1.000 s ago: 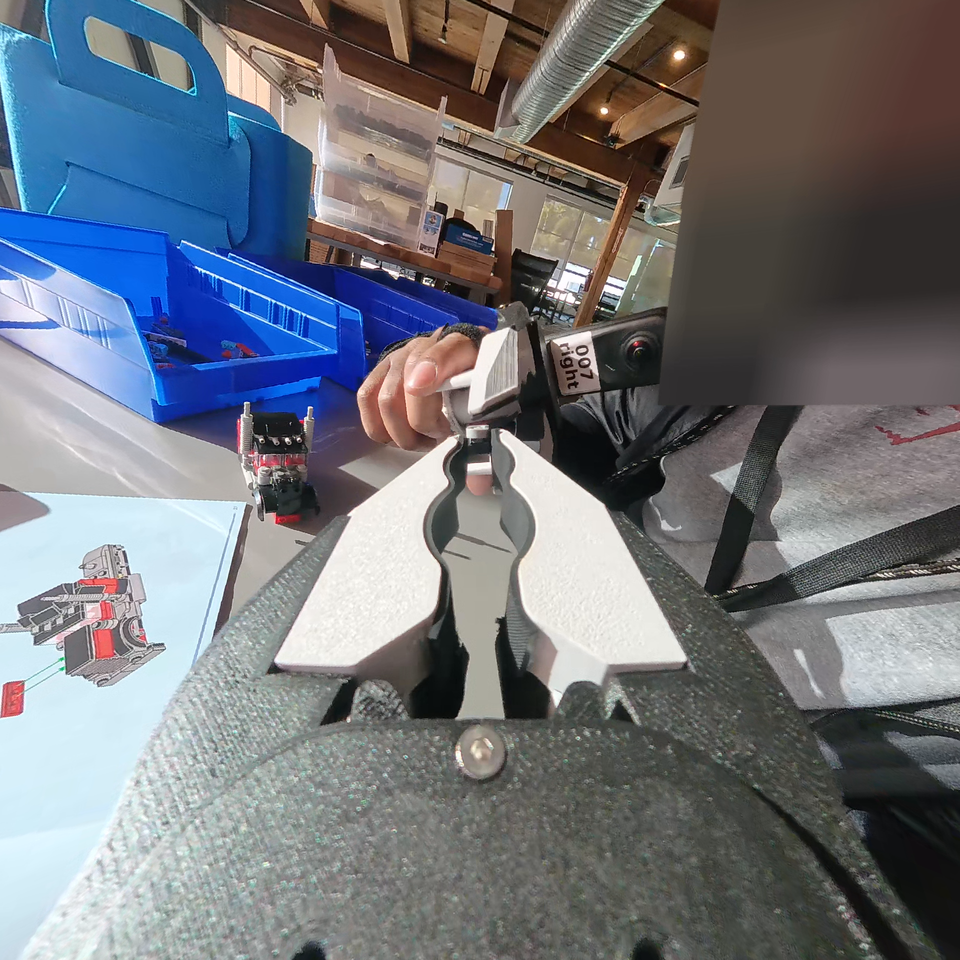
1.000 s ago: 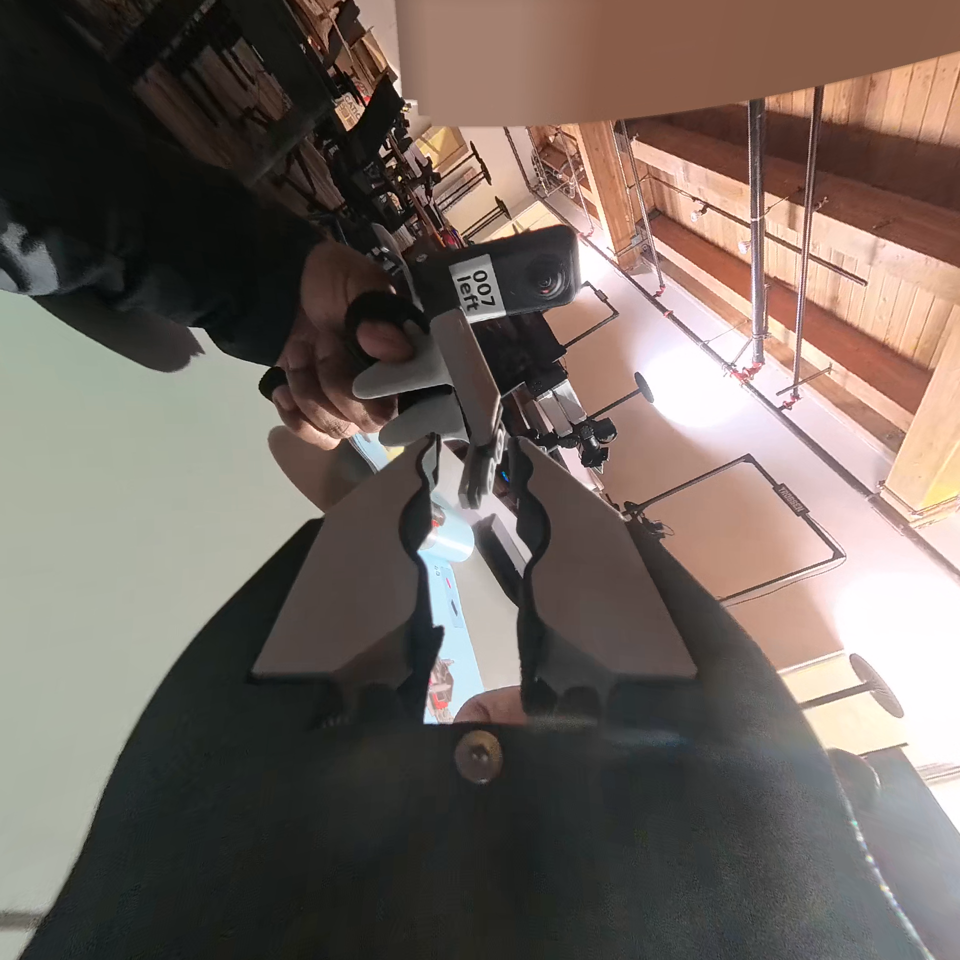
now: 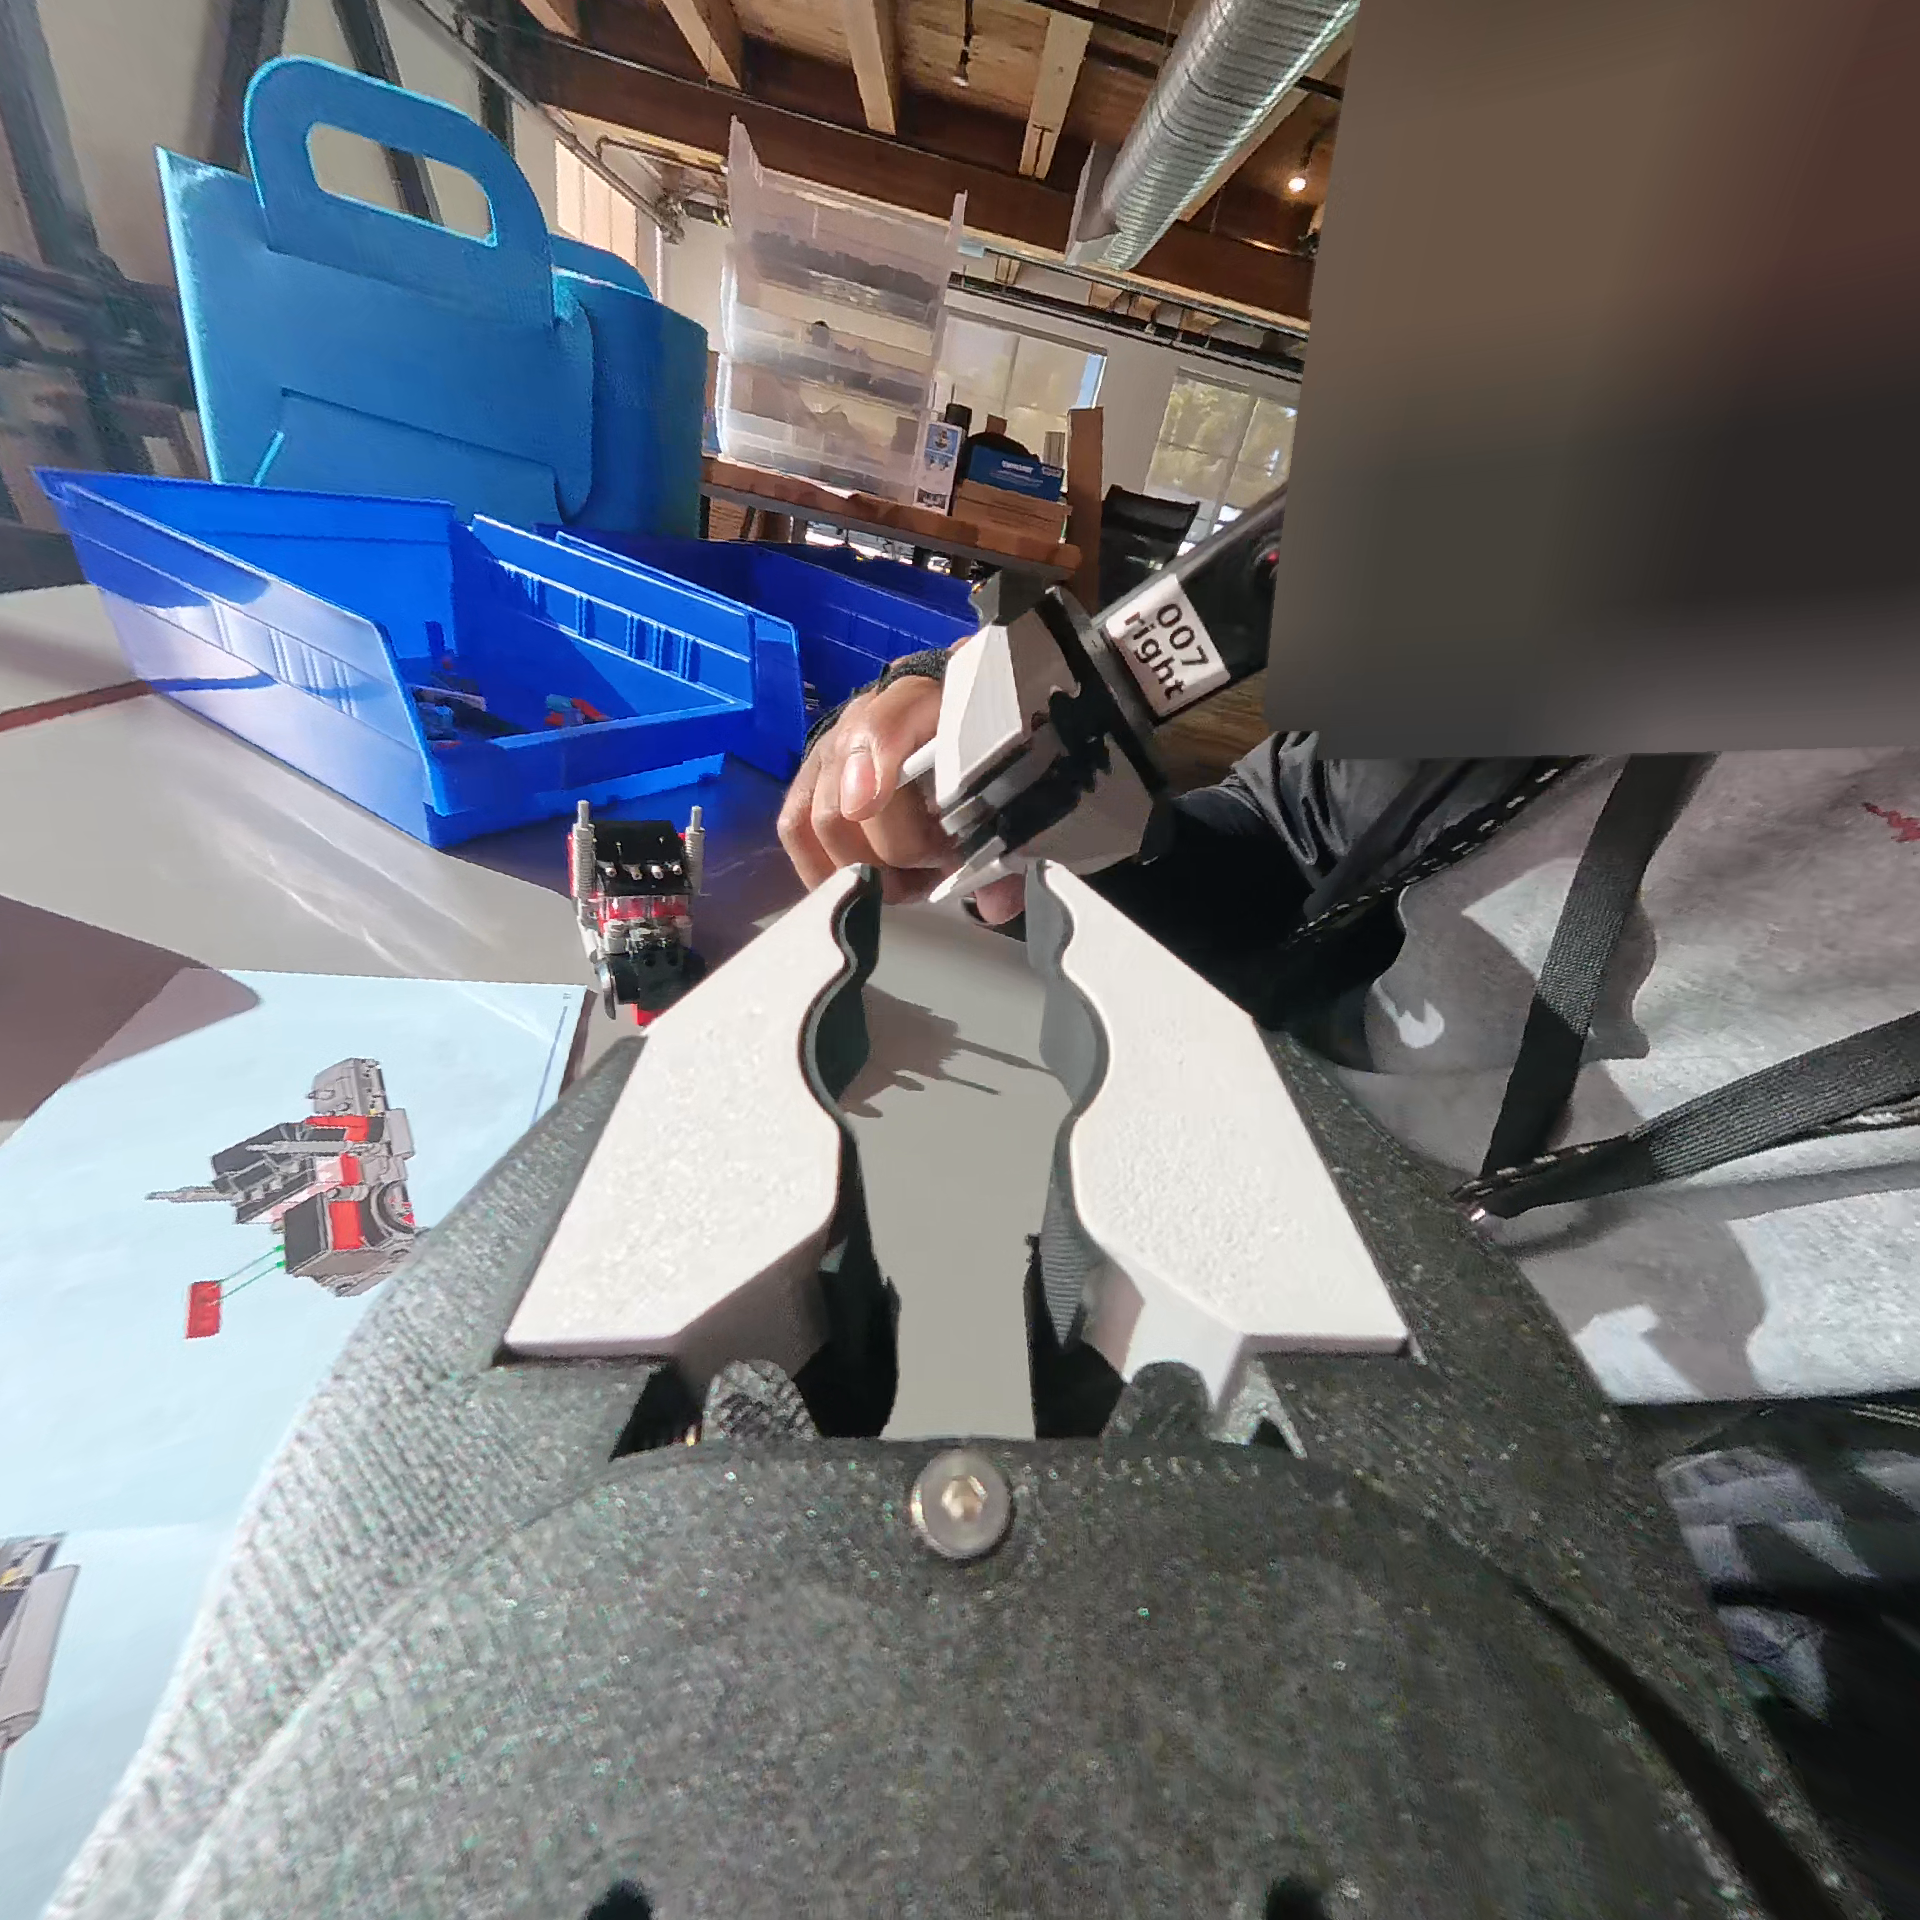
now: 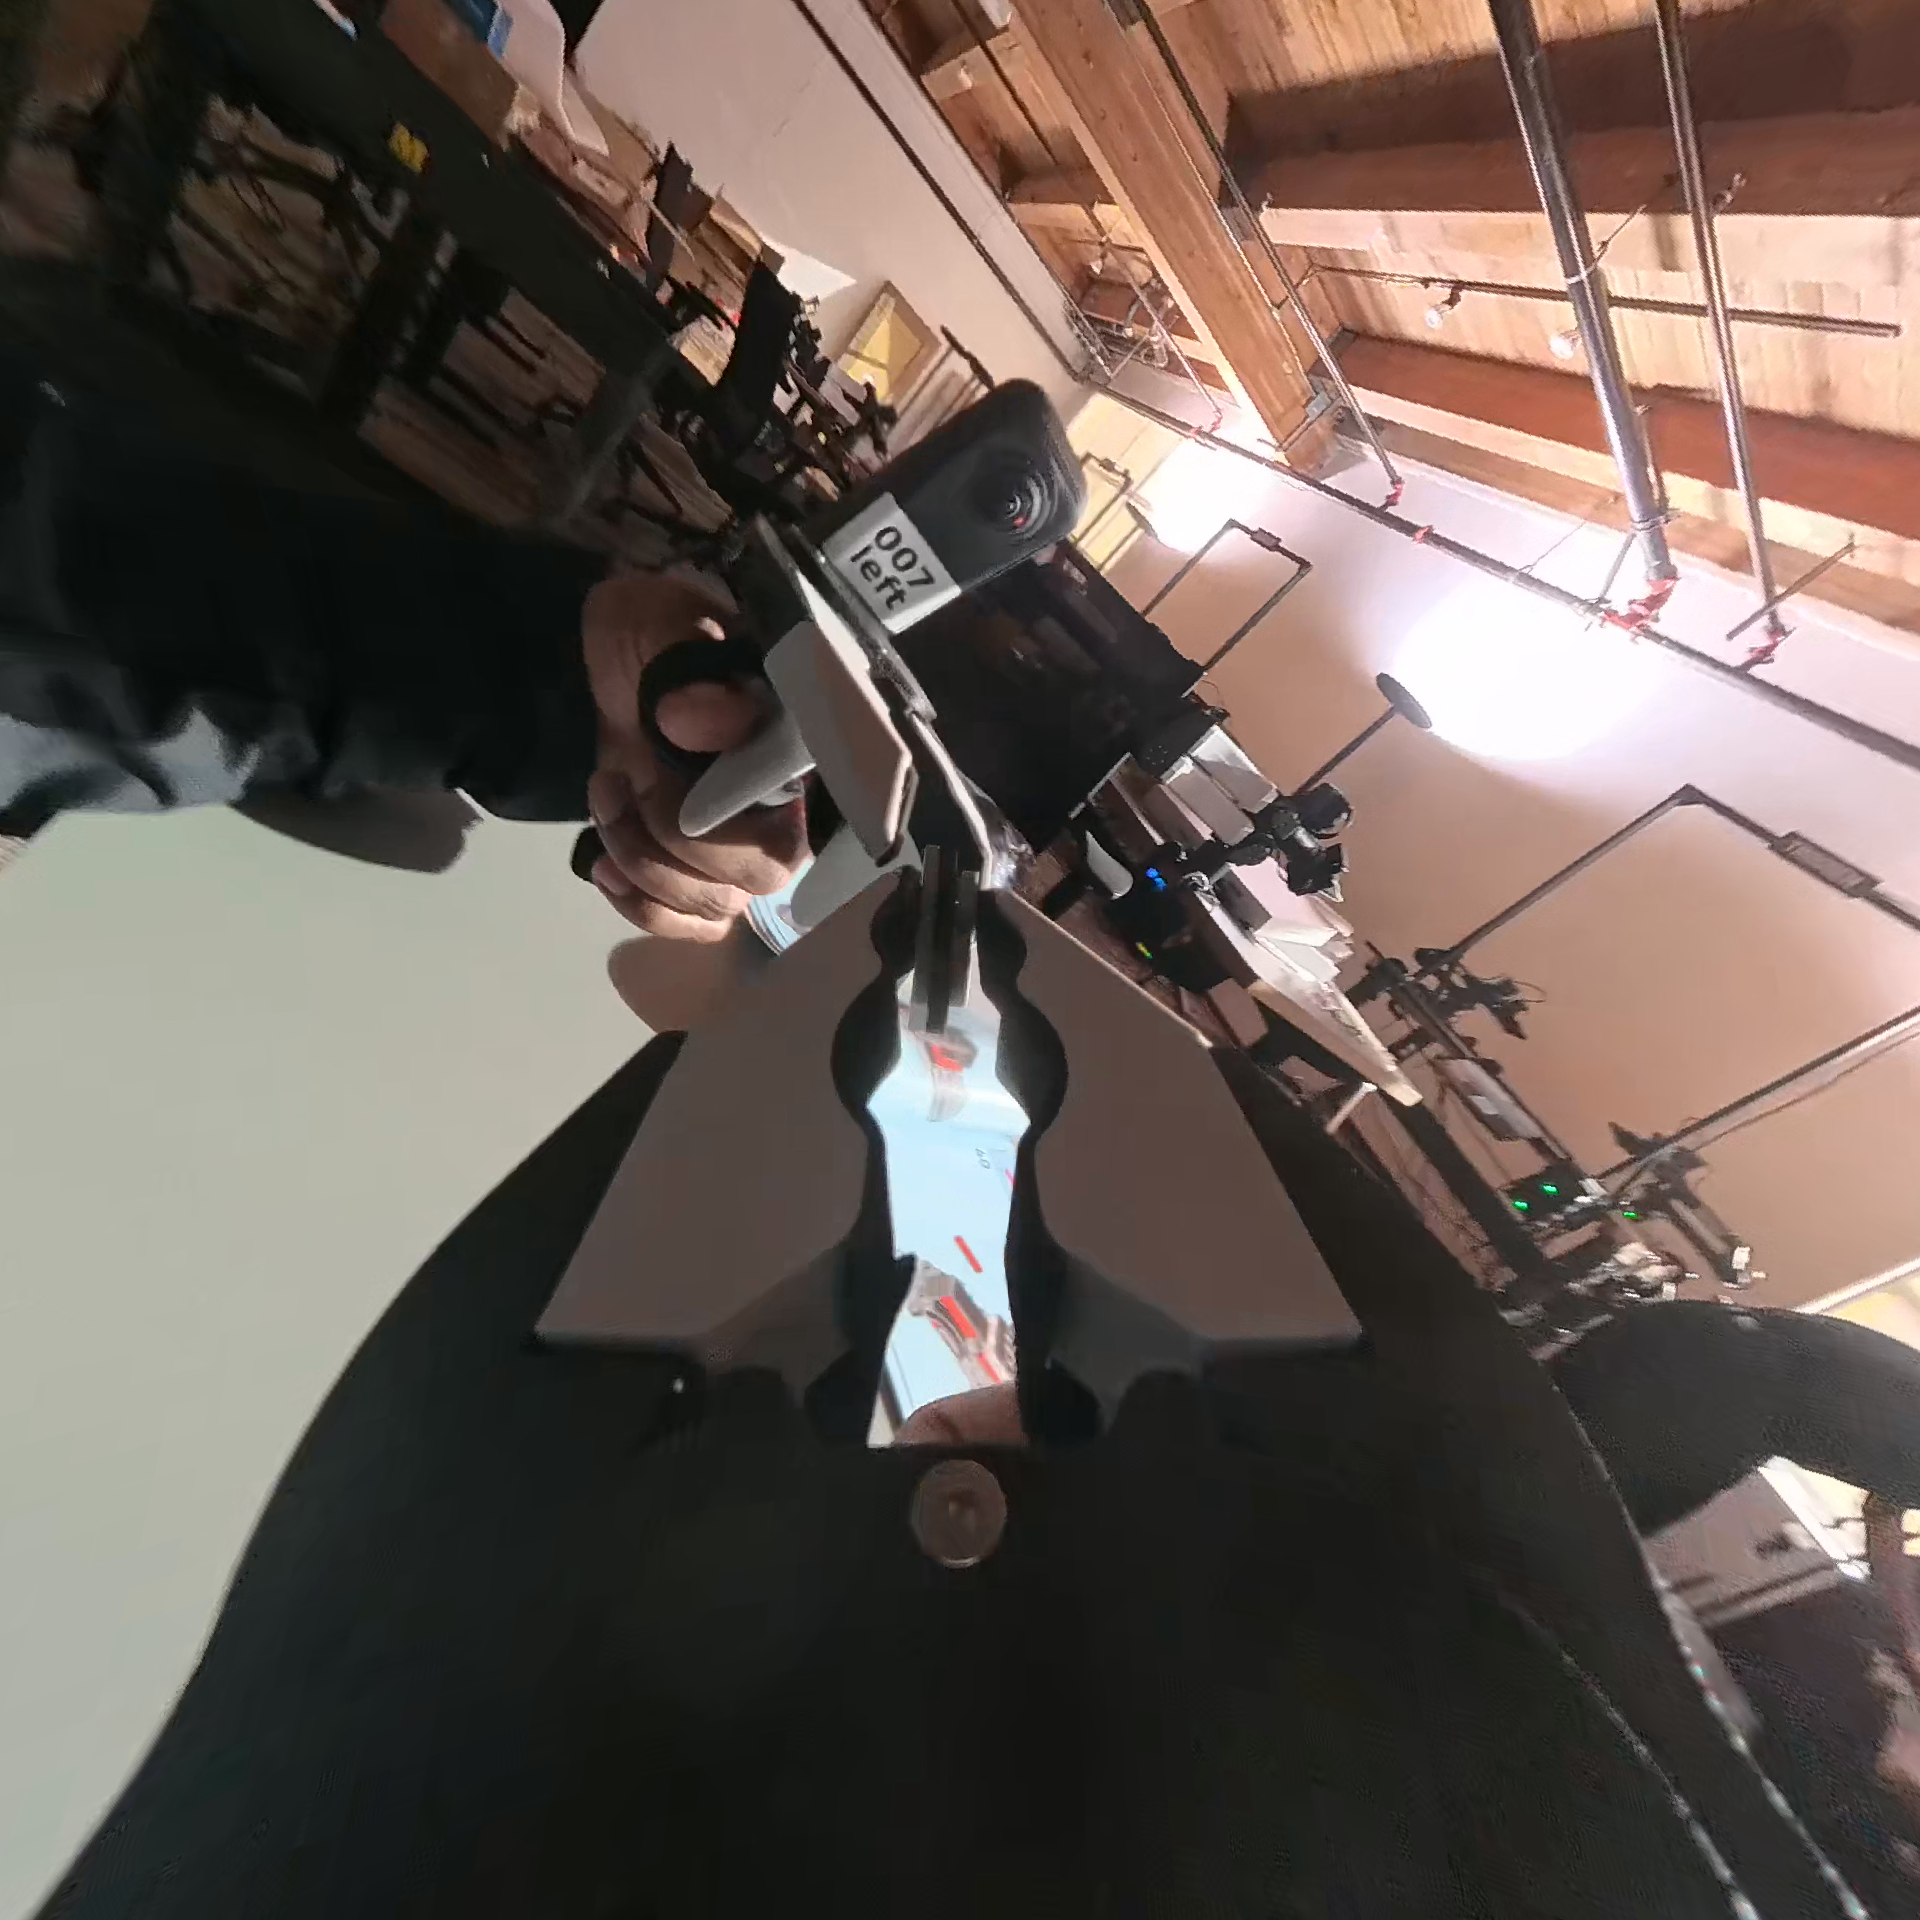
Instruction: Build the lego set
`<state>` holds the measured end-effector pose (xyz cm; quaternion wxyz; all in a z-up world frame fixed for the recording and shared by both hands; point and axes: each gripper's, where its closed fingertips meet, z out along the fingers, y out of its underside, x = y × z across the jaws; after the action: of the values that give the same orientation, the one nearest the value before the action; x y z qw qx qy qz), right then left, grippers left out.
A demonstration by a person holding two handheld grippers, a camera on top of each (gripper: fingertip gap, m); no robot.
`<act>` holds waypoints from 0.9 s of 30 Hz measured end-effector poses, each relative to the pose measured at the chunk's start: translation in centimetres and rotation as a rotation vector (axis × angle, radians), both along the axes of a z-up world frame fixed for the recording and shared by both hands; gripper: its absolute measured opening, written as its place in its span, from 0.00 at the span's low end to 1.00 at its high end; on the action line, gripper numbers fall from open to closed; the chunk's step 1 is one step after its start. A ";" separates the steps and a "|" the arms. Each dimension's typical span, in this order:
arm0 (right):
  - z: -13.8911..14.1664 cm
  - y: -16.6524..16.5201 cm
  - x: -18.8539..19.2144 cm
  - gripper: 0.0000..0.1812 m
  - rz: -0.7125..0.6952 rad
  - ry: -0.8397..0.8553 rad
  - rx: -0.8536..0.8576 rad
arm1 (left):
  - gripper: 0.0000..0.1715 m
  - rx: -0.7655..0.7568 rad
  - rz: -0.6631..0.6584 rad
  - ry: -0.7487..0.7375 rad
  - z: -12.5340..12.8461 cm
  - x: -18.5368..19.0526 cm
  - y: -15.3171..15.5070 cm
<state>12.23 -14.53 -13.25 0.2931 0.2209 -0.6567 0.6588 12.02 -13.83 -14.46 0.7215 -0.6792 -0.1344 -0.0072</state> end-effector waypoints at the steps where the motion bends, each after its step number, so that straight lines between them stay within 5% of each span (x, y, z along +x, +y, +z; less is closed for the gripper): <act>1: 0.1 0.1 0.1 0.07 0.017 -0.025 -0.004 | 0.18 -0.002 0.008 0.022 0.1 0.1 -0.1; 27: 0.3 0.2 2.3 0.06 0.178 -0.156 -0.006 | 0.06 -0.018 -0.052 0.259 1.2 2.4 0.8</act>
<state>14.50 -14.32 -12.97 0.1821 0.2254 -0.6535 0.6993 14.37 -13.02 -13.28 0.7263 -0.6841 -0.0225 0.0631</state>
